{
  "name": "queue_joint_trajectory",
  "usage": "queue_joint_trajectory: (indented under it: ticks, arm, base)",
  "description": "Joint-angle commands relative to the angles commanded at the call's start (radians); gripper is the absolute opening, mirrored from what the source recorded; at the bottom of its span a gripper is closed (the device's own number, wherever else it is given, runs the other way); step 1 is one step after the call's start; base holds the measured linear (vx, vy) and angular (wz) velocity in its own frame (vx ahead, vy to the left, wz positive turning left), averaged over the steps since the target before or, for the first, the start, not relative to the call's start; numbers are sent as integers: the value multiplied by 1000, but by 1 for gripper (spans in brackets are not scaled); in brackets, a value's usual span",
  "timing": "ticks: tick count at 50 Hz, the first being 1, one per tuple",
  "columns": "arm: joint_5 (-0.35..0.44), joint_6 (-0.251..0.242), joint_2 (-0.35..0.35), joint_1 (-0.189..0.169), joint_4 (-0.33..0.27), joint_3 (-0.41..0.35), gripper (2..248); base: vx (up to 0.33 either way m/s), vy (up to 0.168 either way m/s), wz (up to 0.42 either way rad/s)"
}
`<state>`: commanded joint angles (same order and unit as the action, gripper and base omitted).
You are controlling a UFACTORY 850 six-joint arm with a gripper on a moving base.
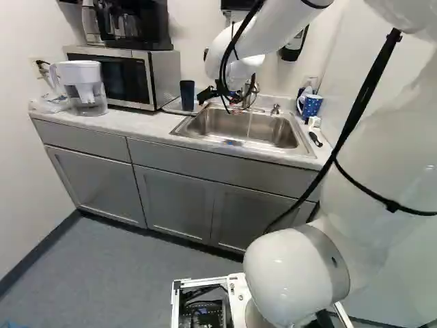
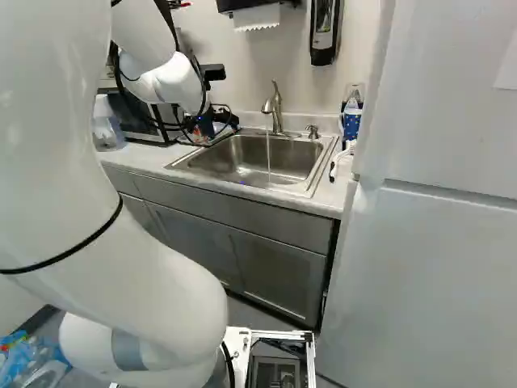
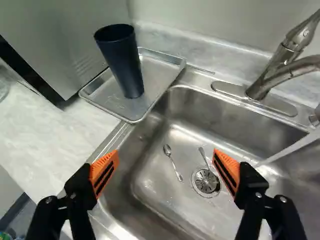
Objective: Rinse the cup and place it in the tray
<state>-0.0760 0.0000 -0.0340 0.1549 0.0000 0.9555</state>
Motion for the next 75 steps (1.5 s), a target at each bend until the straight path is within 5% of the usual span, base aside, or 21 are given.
queue_joint_trajectory:
  ticks: [27,49,75]
  arm:
    - [8,0,90,69,0,100,247]
    - [88,0,141,127,0,154,247]
    - [194,0,258,129,0,263,247]
  base:
    - [0,0,0]
    - [0,0,0]
    - [0,0,0]
